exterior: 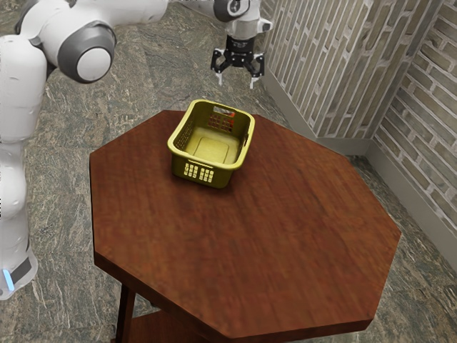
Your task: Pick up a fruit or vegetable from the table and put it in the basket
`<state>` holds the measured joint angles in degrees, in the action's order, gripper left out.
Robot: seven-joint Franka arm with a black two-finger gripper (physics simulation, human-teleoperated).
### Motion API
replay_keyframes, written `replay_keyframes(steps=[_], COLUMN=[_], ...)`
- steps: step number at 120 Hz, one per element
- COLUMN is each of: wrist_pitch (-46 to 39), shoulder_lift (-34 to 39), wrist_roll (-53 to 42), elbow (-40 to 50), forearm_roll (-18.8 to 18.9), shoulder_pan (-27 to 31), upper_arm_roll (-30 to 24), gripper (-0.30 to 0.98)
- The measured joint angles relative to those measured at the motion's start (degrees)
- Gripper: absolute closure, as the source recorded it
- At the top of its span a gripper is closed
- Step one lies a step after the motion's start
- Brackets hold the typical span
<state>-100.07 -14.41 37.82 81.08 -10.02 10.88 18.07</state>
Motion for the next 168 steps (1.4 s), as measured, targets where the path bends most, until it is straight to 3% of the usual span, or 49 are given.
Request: replay_keyframes(steps=[62,101,168], wrist_pitch=[-4.64,-9.55,-12.23], shoulder_lift=[-4.57,-5.0,-8.98], wrist_roll=[-13.94,-18.55,-22.43], elbow=[2.08,2.09,2.51], forearm_roll=[-0.13,-7.53,-8.27], shoulder_pan=[2.71,1.9,2.39], upper_arm_roll=[-0.07,-0.61,-0.23], gripper=[0.02,0.02,0.03])
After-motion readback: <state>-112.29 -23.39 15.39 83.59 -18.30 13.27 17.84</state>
